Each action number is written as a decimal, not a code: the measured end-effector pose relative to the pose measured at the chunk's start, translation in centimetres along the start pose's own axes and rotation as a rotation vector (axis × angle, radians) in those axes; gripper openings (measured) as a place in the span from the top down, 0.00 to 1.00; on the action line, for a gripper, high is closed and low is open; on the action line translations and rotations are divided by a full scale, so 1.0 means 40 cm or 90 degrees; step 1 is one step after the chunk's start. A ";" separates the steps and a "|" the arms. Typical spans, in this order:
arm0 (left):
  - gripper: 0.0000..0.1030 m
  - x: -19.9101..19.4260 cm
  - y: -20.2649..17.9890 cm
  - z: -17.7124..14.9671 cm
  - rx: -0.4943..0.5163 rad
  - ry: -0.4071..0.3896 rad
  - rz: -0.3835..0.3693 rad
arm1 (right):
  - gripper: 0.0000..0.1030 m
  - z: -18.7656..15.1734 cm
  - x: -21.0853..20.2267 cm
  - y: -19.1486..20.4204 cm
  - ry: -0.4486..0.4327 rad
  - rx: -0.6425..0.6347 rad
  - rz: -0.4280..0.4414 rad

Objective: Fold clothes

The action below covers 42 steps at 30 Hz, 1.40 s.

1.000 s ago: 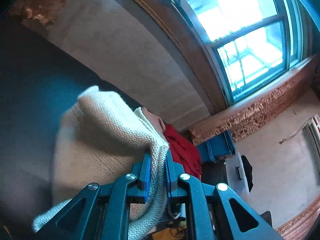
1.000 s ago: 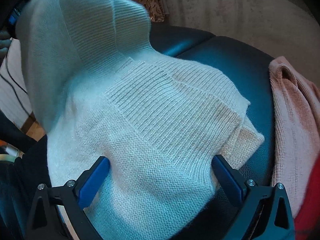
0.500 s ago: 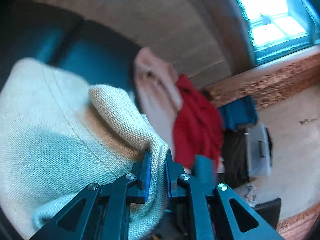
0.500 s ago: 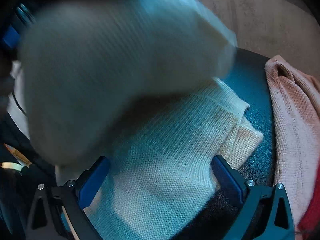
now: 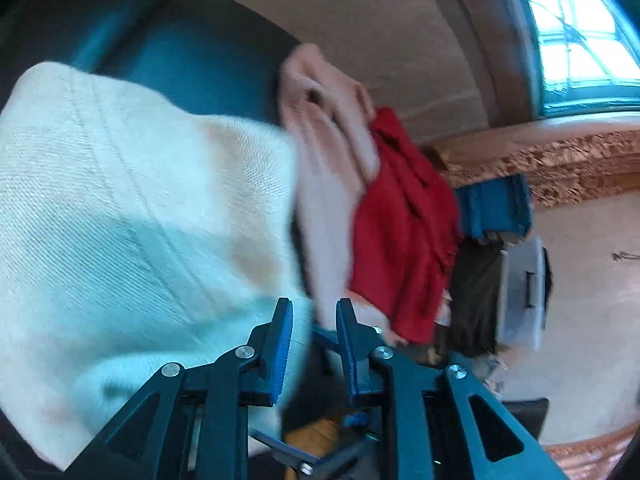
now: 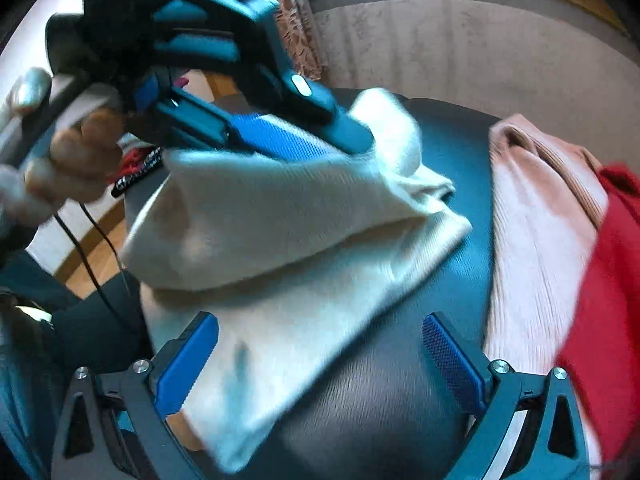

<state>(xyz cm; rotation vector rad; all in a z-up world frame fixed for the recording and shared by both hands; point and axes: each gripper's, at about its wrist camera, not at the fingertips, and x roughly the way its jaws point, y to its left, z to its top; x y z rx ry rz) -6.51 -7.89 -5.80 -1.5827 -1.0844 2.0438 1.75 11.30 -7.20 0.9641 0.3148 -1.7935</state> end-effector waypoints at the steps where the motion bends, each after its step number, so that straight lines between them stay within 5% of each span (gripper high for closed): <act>1: 0.79 -0.005 -0.011 -0.002 0.005 0.002 -0.013 | 0.00 -0.004 0.000 0.006 0.000 0.011 0.000; 8: 0.78 -0.190 0.012 -0.028 0.039 -0.081 -0.093 | 0.00 -0.006 0.008 0.052 0.019 0.053 -0.012; 12: 0.78 -0.338 0.163 -0.055 0.035 -0.192 -0.026 | 0.00 0.029 -0.084 0.053 -0.007 0.009 -0.008; 17: 0.78 -0.396 0.302 -0.112 0.025 -0.221 0.016 | 0.00 0.206 -0.070 0.126 -0.017 -0.068 0.107; 21: 0.78 -0.378 0.334 -0.159 0.065 -0.209 0.016 | 0.00 0.329 0.037 0.135 0.047 -0.067 0.210; 24: 0.78 -0.351 0.329 -0.173 0.093 -0.193 0.024 | 0.00 0.368 0.122 0.118 0.122 -0.029 0.224; 32: 0.78 -0.283 0.327 -0.192 0.173 -0.158 -0.019 | 0.00 0.110 0.084 0.100 0.236 0.082 0.204; 36: 0.78 -0.289 0.340 -0.192 0.162 -0.165 -0.045 | 0.00 0.051 0.029 0.071 0.164 0.167 0.143; 39: 0.78 -0.313 0.346 -0.202 0.166 -0.177 -0.052 | 0.00 0.082 -0.021 0.087 0.079 0.175 0.129; 42: 0.78 -0.324 0.337 -0.227 0.193 -0.179 -0.036 | 0.00 0.130 0.003 0.084 0.073 0.181 0.111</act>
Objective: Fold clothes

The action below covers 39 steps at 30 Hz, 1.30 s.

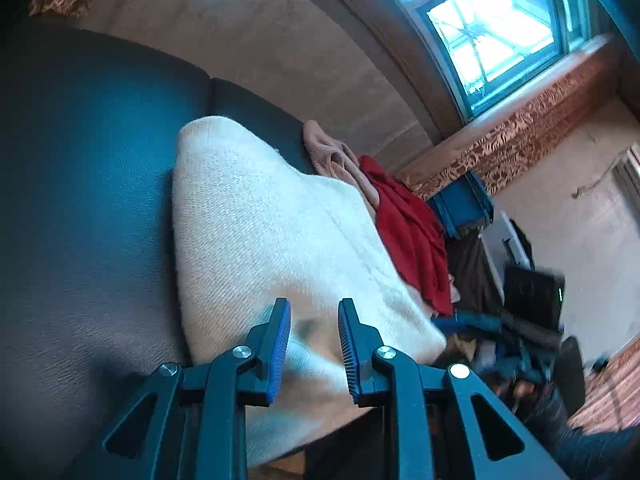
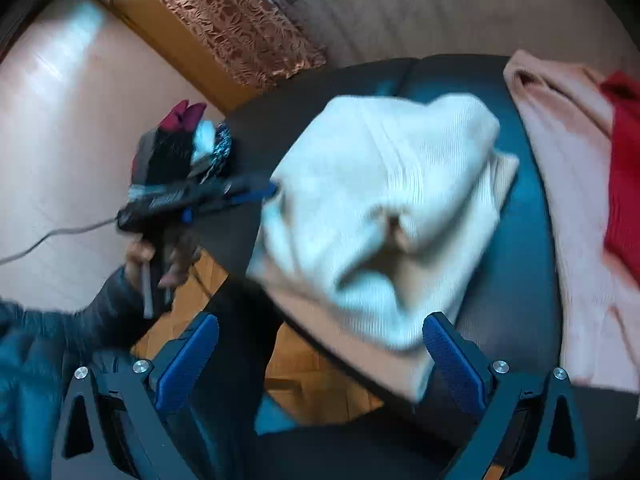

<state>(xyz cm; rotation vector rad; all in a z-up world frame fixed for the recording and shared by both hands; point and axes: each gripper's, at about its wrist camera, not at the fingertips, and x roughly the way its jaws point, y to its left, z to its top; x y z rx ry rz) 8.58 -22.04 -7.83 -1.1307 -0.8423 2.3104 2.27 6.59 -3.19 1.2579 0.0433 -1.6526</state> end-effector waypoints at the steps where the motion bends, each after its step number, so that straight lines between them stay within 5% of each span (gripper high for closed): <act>1: 0.78 -0.003 -0.005 -0.006 0.012 0.000 0.006 | 0.00 0.021 0.016 -0.005 0.011 0.007 -0.003; 5: 0.78 -0.026 -0.025 -0.040 0.074 0.015 0.026 | 0.00 0.083 0.082 -0.047 0.036 0.075 0.079; 8: 0.78 -0.031 -0.026 -0.062 0.100 0.028 0.033 | 0.12 0.085 0.132 -0.047 0.069 0.095 0.094; 11: 0.78 -0.015 -0.024 -0.078 0.108 0.045 0.031 | 0.46 0.073 0.168 -0.031 0.100 0.088 0.049; 12: 0.78 -0.011 -0.027 -0.082 0.112 0.047 0.038 | 0.73 0.070 0.177 -0.026 0.108 0.087 0.023; 13: 0.78 -0.007 -0.030 -0.084 0.117 0.049 0.043 | 0.84 0.070 0.187 -0.027 0.110 0.092 0.009; 16: 0.78 -0.015 -0.049 -0.088 0.146 0.049 0.052 | 0.86 0.090 0.129 0.011 0.060 0.085 0.023; 21: 0.78 -0.044 -0.056 -0.093 0.173 0.052 0.039 | 0.87 0.066 -0.065 0.102 -0.062 0.044 0.154; 25: 0.78 -0.031 -0.080 -0.090 0.192 0.064 0.034 | 0.87 -0.037 0.021 0.017 -0.004 0.139 0.093; 28: 0.78 -0.005 -0.088 -0.087 0.206 0.084 0.049 | 0.84 -0.088 0.062 -0.037 -0.011 0.190 0.073; 32: 0.78 0.039 -0.072 -0.096 0.195 0.116 0.062 | 0.80 -0.071 -0.019 -0.031 -0.092 0.169 0.051; 33: 0.78 0.046 -0.071 -0.096 0.189 0.118 0.061 | 0.64 -0.059 -0.055 -0.023 -0.124 0.158 0.048; 34: 0.78 0.050 -0.073 -0.098 0.188 0.116 0.062 | 0.23 -0.046 -0.091 -0.014 -0.156 0.148 0.046; 35: 0.78 0.054 -0.075 -0.100 0.187 0.114 0.062 | 0.00 -0.032 -0.113 -0.005 -0.182 0.140 0.038; 39: 0.78 0.052 -0.078 -0.113 0.198 0.112 0.066 | 0.00 0.012 -0.050 -0.019 -0.205 0.139 0.061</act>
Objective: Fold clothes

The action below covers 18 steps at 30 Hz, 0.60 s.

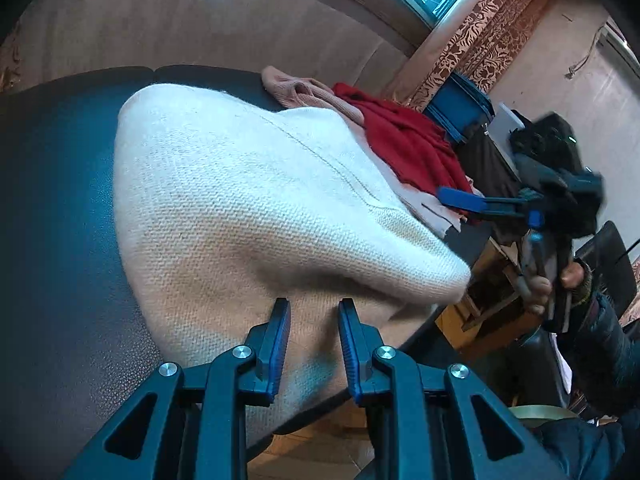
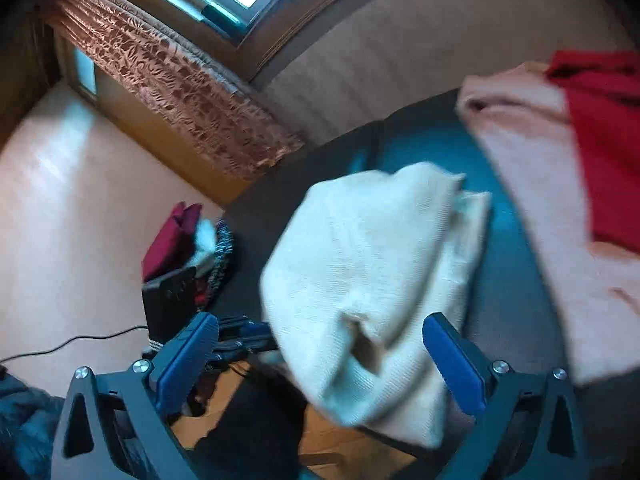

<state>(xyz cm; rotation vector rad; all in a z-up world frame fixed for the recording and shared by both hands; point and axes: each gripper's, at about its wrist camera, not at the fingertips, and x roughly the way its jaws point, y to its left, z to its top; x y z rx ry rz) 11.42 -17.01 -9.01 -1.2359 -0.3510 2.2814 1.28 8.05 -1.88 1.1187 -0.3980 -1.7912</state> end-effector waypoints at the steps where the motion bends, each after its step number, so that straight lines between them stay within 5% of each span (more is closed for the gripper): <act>1: 0.78 0.001 0.001 -0.003 0.001 0.002 0.003 | 0.00 -0.002 0.033 -0.014 0.004 0.014 0.000; 4: 0.78 0.005 0.011 -0.013 -0.001 0.003 -0.003 | 0.01 -0.012 0.095 -0.065 0.023 0.067 -0.007; 14: 0.78 0.023 0.046 -0.027 -0.033 -0.007 -0.031 | 0.00 0.013 0.206 -0.145 -0.044 0.128 0.069; 18: 0.78 0.011 0.048 -0.039 -0.026 -0.013 -0.033 | 0.00 0.014 0.182 -0.216 -0.085 0.191 0.149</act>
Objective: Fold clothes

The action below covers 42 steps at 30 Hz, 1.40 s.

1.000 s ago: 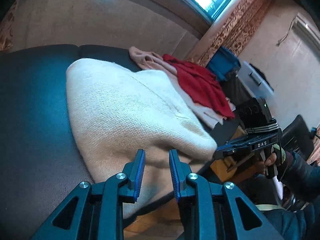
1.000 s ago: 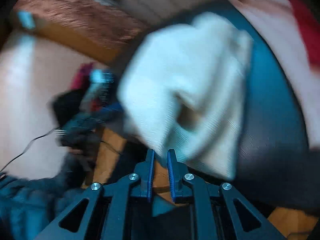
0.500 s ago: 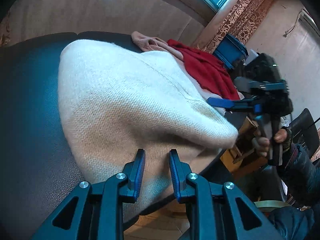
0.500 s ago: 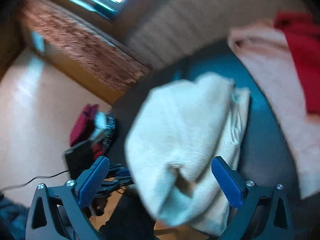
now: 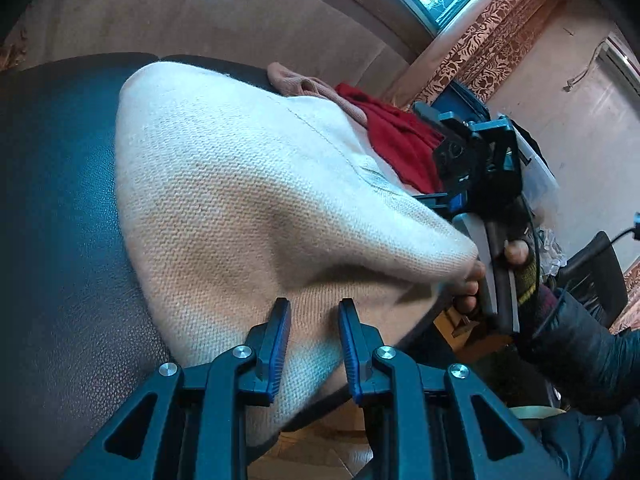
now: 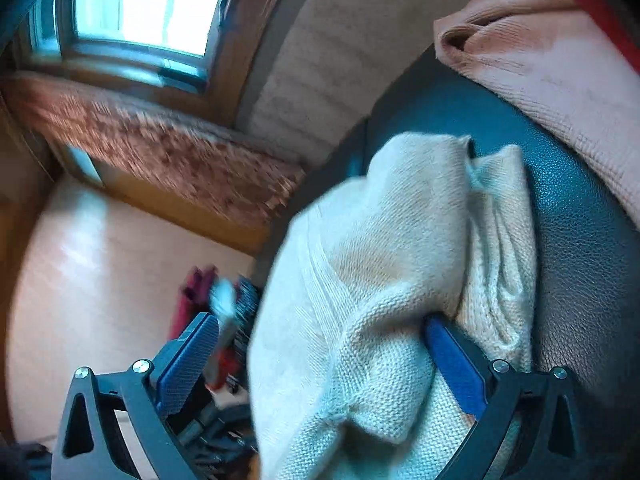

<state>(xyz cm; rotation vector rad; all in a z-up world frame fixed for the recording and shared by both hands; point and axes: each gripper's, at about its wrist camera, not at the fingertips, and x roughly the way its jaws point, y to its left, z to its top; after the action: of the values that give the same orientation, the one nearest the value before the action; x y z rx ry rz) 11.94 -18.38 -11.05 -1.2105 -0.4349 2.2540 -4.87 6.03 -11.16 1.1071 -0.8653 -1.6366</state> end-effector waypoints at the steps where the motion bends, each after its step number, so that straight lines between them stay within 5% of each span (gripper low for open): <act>1: 0.78 0.000 0.004 -0.002 -0.001 0.001 -0.001 | 0.00 -0.001 -0.008 -0.013 -0.014 0.020 0.026; 3: 0.78 0.000 0.013 -0.006 -0.004 0.003 -0.002 | 0.00 -0.004 -0.019 -0.027 -0.028 0.041 0.059; 15: 0.78 0.003 0.035 0.000 -0.019 0.003 -0.007 | 0.00 -0.053 -0.043 -0.020 0.047 0.051 0.026; 26: 0.78 -0.008 0.016 -0.010 0.000 -0.001 0.006 | 0.00 0.020 0.081 0.035 0.059 -0.068 -0.055; 27: 0.78 -0.009 0.017 -0.011 0.006 0.002 0.009 | 0.08 0.019 0.086 0.044 0.073 -0.083 -0.076; 30: 0.78 -0.014 0.014 -0.012 0.035 0.016 0.026 | 0.85 0.022 0.077 0.098 0.101 -0.132 -0.176; 33: 0.78 -0.030 0.005 -0.016 0.068 0.038 0.026 | 0.89 0.032 0.031 0.183 0.089 -0.181 -0.207; 37: 0.79 -0.085 0.018 -0.003 0.058 0.038 -0.035 | 0.90 0.044 -0.103 0.302 -0.019 -0.248 -0.190; 42: 0.74 -0.169 0.069 0.104 -0.052 -0.096 -0.102 | 0.91 0.039 -0.101 0.103 0.027 -0.152 -0.317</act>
<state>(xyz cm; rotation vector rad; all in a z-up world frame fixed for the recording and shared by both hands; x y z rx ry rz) 10.65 -24.74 -5.74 -1.0098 -0.6642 2.2149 -4.46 8.71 -5.83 1.2441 -0.3634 -2.0494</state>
